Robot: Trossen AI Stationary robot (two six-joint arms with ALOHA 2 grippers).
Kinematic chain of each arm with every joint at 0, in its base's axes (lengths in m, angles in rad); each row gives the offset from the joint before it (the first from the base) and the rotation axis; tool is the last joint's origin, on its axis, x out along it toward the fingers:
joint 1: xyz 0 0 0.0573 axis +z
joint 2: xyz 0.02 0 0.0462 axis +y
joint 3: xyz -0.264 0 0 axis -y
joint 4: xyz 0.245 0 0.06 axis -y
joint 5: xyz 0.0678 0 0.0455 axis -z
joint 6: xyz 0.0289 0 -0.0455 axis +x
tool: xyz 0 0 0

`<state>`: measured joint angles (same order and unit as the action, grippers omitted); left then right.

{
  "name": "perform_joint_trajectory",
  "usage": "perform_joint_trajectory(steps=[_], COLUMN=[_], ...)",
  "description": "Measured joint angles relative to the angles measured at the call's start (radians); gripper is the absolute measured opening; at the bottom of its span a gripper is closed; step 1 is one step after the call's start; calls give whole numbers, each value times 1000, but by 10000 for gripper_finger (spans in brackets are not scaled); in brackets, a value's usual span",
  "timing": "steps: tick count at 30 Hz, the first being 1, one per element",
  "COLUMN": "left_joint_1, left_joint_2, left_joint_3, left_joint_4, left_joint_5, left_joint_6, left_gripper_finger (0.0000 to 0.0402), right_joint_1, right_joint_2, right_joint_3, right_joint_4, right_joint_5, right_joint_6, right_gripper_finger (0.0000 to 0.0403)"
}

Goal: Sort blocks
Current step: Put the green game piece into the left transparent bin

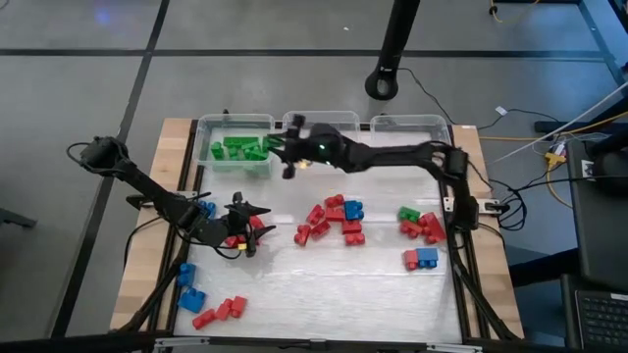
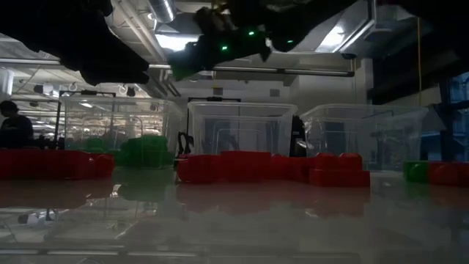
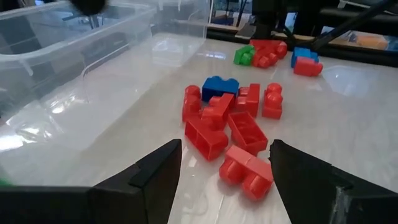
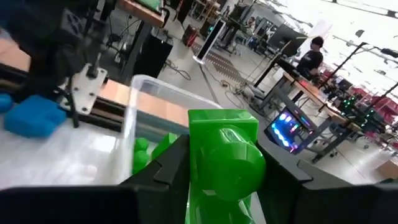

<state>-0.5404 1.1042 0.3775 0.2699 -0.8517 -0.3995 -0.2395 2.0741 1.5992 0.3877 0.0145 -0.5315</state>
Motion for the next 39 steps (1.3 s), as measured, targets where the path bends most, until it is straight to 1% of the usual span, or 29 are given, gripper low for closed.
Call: perform_joint_trajectory(steps=[5,9,11,14,21,24,26,29,33,36,39], left_joint_1=[-1,-3,-3,-2,-8,-13,-14,-16,-16,-16,-16], left_joint_2=[0,0,1,6,6,6,6,6,6,6,6], left_joint_3=[0,0,-1,-1,-1,-1,-1,-1,-1,-1,-1], left_joint_4=[1,-28,-28,-31,-29,-28,-29,-29,-29,-29,-26], left_joint_5=[0,8,8,16,22,22,22,22,22,22,22], left_joint_6=[-8,-48,-63,-69,-79,-78,-75,-82,-82,-82,-81], left_gripper_finger=[230,230,230,230,230,230,230,230,230,230,230], right_joint_1=[-36,-47,-44,-42,-43,-42,-41,-36,-7,47,109], right_joint_2=[123,187,205,216,208,184,154,86,-32,-115,-189], right_joint_3=[188,266,286,295,295,295,295,294,295,295,295], right_joint_4=[-56,-49,-48,-51,-120,-164,-226,-358,-523,-677,-868], right_joint_5=[-20,-24,-15,-6,1,1,-9,-36,-37,-10,63], right_joint_6=[2,3,3,3,-5,-30,-38,-50,-48,-92,-117], right_gripper_finger=[143,143,151,180,275,301,311,318,318,318,318])
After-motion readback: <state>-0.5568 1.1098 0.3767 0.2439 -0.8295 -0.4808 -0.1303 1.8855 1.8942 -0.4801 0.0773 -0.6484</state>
